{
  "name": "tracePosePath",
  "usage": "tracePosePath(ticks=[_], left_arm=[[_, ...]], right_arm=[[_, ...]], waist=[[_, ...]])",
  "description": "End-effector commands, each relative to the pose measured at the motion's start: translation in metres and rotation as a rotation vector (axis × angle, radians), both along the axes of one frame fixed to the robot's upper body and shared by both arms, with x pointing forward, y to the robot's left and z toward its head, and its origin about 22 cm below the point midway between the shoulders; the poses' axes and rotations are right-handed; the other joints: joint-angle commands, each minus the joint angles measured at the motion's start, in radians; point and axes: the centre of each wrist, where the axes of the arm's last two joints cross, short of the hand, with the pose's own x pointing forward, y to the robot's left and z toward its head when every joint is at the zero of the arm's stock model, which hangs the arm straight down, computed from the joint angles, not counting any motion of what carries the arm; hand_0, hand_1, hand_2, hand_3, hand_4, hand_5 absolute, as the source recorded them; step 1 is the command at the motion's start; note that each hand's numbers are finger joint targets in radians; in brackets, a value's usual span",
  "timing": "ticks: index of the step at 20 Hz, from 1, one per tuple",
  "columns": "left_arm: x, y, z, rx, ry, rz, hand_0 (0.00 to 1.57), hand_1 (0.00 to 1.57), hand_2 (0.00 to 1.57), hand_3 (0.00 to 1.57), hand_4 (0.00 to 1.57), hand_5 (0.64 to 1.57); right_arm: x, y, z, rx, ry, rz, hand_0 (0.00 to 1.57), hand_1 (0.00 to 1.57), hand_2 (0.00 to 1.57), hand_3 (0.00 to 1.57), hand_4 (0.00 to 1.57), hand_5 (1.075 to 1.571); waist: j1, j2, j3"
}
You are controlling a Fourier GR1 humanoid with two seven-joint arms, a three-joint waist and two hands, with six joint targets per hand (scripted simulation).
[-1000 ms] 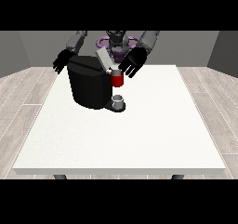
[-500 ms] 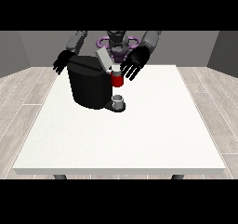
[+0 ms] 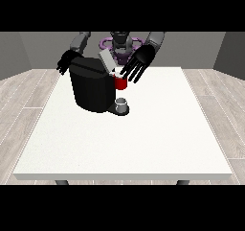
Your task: Insert the coffee pod into the coffee machine and close the lid
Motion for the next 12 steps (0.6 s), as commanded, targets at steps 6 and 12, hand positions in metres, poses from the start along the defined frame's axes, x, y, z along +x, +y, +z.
tracePosePath(ticks=[6, 12], left_arm=[[0.000, -0.012, -0.004, 0.012, 0.048, -0.005, 0.00, 0.00, 0.00, 0.00, 0.00, 1.571], [-0.008, -0.033, -0.066, -0.146, 0.159, -0.059, 0.00, 0.00, 0.00, 0.00, 0.00, 1.571]], right_arm=[[-0.003, 0.001, -0.015, 0.021, 0.033, -0.026, 0.00, 0.00, 0.00, 0.00, 0.38, 1.571], [-0.024, -0.040, -0.042, 0.014, 0.127, -0.107, 0.00, 0.00, 0.00, 0.00, 0.43, 1.571]], waist=[[0.047, -0.061, -0.0005], [0.115, -0.188, -0.0005]])
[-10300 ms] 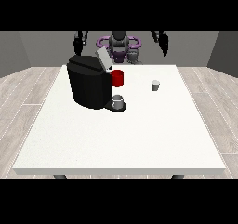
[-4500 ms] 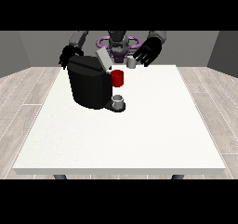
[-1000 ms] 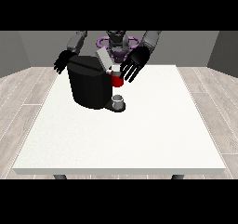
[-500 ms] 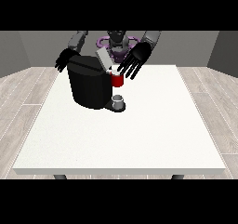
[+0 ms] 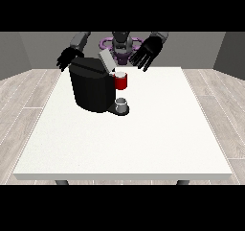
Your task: Insert the coffee pod into the coffee machine and close the lid
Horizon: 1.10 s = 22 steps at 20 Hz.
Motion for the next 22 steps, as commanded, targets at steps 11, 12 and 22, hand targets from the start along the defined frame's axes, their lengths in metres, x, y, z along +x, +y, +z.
tracePosePath(ticks=[11, 12, 22], left_arm=[[-0.049, -0.009, -0.158, -0.710, 0.243, 0.072, 0.00, 0.00, 0.00, 0.00, 0.00, 1.571], [-0.048, 0.000, -0.156, -0.736, 0.271, 0.072, 0.00, 0.00, 0.00, 0.00, 0.00, 1.571], [-0.095, -0.011, -0.220, -0.925, 0.366, 0.073, 0.00, 0.00, 0.00, 0.00, 0.00, 1.571]], right_arm=[[-0.040, -0.040, -0.023, -0.053, 0.124, -0.015, 0.00, 0.00, 0.00, 0.00, 0.37, 1.571], [-0.033, -0.020, -0.014, -0.043, 0.133, 0.011, 0.00, 0.00, 0.00, 0.00, 0.39, 1.571], [-0.006, -0.033, 0.035, -0.079, 0.048, 0.085, 0.00, 0.00, 0.00, 0.00, 0.00, 1.571]], waist=[[0.161, -0.306, -0.0007], [0.167, -0.340, -0.0012], [0.309, -0.377, -0.0002]])
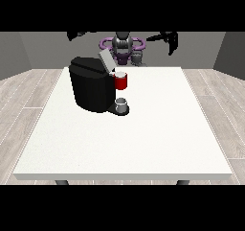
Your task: Insert the coffee pod into the coffee machine and close the lid
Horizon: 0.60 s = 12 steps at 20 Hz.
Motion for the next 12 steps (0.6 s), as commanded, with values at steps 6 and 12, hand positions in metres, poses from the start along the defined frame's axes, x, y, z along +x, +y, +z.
tracePosePath(ticks=[6, 12], left_arm=[[-0.022, -0.009, -0.016, -0.156, 0.044, -0.014, 0.00, 0.00, 0.00, 0.00, 0.14, 1.571], [-0.035, 0.000, -0.004, -0.155, -0.028, -0.025, 0.00, 0.00, 0.00, 0.00, 0.20, 1.571]], right_arm=[[0.014, 0.013, 0.019, -0.053, -0.022, 0.117, 0.00, 0.00, 0.00, 0.00, 0.00, 1.571], [0.020, 0.033, 0.012, -0.080, -0.052, 0.158, 0.00, 0.00, 0.00, 0.00, 0.00, 1.571]], waist=[[0.098, 0.005, 0.0007], [0.122, 0.061, 0.0007]])
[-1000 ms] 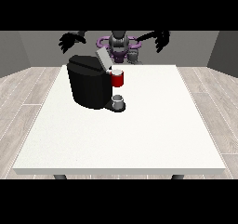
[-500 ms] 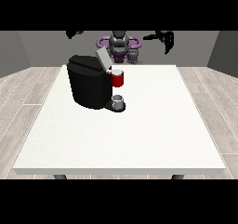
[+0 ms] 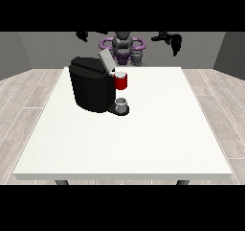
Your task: Insert the coffee pod into the coffee machine and close the lid
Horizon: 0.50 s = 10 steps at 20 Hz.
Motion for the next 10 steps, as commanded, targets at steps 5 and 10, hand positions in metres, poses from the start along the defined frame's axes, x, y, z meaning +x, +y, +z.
tracePosePath(ticks=[5, 10], left_arm=[[-0.008, -0.024, 0.017, -0.022, -0.053, 0.026, 0.00, 0.00, 0.00, 0.00, 0.00, 1.571], [-0.025, 0.022, 0.027, -0.042, -0.084, 0.066, 0.00, 0.00, 0.00, 0.00, 0.00, 1.571]], right_arm=[[0.027, 0.032, 0.012, 0.036, -0.002, 0.050, 0.00, 0.00, 0.00, 0.00, 0.00, 1.571], [0.031, 0.009, 0.010, 0.042, -0.007, 0.055, 0.00, 0.00, 0.00, 0.00, 0.00, 1.571]], waist=[[0.010, 0.085, 0.0002], [-0.016, 0.141, 0.0001]])
